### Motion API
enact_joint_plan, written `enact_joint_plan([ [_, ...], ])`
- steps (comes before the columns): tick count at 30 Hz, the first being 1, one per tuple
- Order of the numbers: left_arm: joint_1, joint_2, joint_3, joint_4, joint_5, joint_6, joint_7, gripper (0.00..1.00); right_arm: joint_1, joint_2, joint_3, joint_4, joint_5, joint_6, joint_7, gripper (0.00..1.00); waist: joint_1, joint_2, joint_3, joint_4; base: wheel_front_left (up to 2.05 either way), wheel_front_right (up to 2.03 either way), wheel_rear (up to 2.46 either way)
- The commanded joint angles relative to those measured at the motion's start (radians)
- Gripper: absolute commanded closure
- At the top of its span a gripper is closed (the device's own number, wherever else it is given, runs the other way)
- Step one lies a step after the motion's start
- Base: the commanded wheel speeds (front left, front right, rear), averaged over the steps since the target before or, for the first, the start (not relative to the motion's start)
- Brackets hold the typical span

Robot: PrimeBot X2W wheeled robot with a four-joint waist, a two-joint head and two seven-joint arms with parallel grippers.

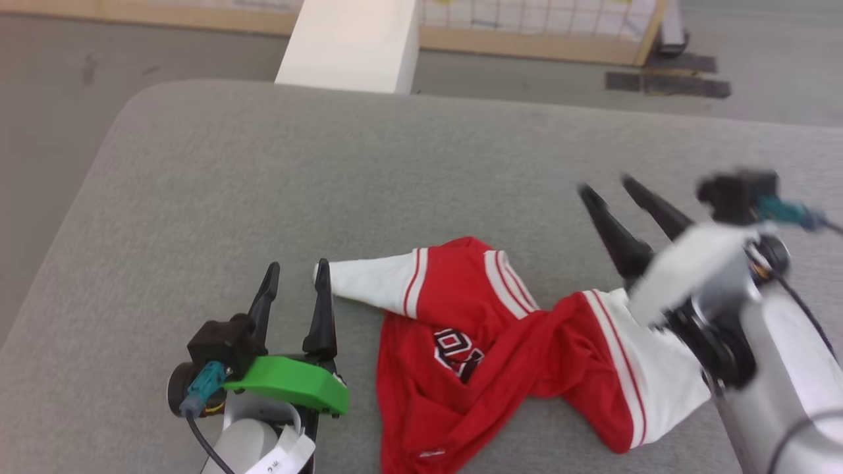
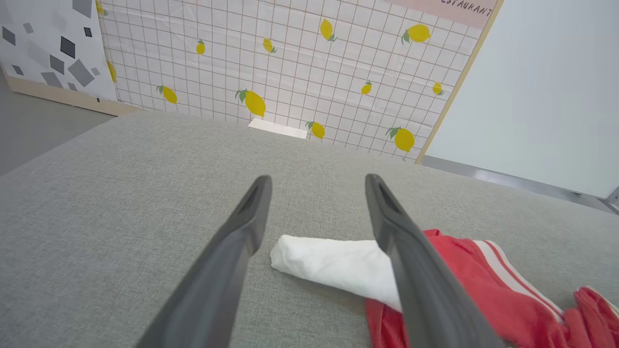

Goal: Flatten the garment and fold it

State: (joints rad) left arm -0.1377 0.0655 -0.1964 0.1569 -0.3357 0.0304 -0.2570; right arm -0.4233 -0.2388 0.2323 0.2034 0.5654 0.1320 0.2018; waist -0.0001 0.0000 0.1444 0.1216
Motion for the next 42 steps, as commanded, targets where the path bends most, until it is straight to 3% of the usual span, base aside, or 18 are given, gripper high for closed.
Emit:
enact_joint_plan([
  [1, 0.014, 0.007, 0.004, 0.003, -0.005, -0.003, -0.001, 0.00, 0.064, 0.009, -0.042, -0.021, -0.015, -0.001, 0.000, 0.00, 0.0001, 0.0000, -0.055, -0.056, 0.00, 0.00, 0.00],
  [8, 0.015, 0.009, 0.017, 0.028, -0.030, 0.029, 0.071, 0.00, 0.268, 0.072, -0.221, -0.131, -0.069, -0.001, 0.047, 0.00, 0.0001, 0.0000, -0.058, -0.085, 0.00, 0.00, 0.00],
  [10, -0.020, 0.011, 0.028, 0.053, -0.039, 0.062, 0.151, 0.00, 0.302, 0.086, -0.257, -0.168, -0.085, -0.001, 0.067, 0.00, 0.0001, 0.0000, -0.049, -0.087, 0.00, 0.00, 0.00],
  [14, -0.135, 0.035, 0.029, 0.123, -0.043, 0.131, 0.416, 0.00, 0.341, 0.103, -0.309, -0.238, -0.106, -0.001, 0.103, 0.00, 0.0001, 0.0000, -0.016, -0.096, 0.00, 0.00, 0.00],
  [21, -0.334, 0.104, -0.033, 0.245, 0.018, 0.196, 0.822, 0.00, 0.359, 0.105, -0.347, -0.313, -0.111, -0.001, 0.141, 0.00, 0.0001, 0.0000, 0.063, -0.133, 0.00, 0.00, 0.00],
  [28, -0.365, 0.130, -0.065, 0.317, 0.036, 0.212, 0.978, 0.00, 0.351, 0.099, -0.359, -0.338, -0.095, -0.001, 0.138, 0.00, 0.0001, 0.0000, 0.122, -0.170, 0.00, 0.00, 0.00],
  [29, -0.358, 0.126, -0.069, 0.322, 0.030, 0.209, 0.994, 0.04, 0.350, 0.098, -0.361, -0.338, -0.094, -0.001, 0.136, 0.00, 0.0001, 0.0000, 0.128, -0.172, 0.00, 0.00, 0.00],
  [31, -0.339, 0.115, -0.070, 0.324, 0.008, 0.201, 1.021, 1.00, 0.347, 0.094, -0.364, -0.337, -0.092, -0.001, 0.131, 0.00, 0.0001, 0.0000, 0.133, -0.172, 0.00, 0.00, 0.00],
  [35, -0.298, 0.103, -0.057, 0.301, -0.032, 0.195, 1.041, 1.00, 0.342, 0.094, -0.370, -0.330, -0.095, -0.001, 0.120, 0.00, 0.0001, 0.0000, 0.130, -0.166, 0.00, 0.00, 0.00],
  [42, -0.245, 0.112, 0.000, 0.180, -0.079, 0.202, 0.976, 1.00, 0.345, 0.103, -0.373, -0.333, -0.113, -0.001, 0.108, 0.00, 0.0001, 0.0000, 0.101, -0.142, 0.00, 0.00, 0.00],
])
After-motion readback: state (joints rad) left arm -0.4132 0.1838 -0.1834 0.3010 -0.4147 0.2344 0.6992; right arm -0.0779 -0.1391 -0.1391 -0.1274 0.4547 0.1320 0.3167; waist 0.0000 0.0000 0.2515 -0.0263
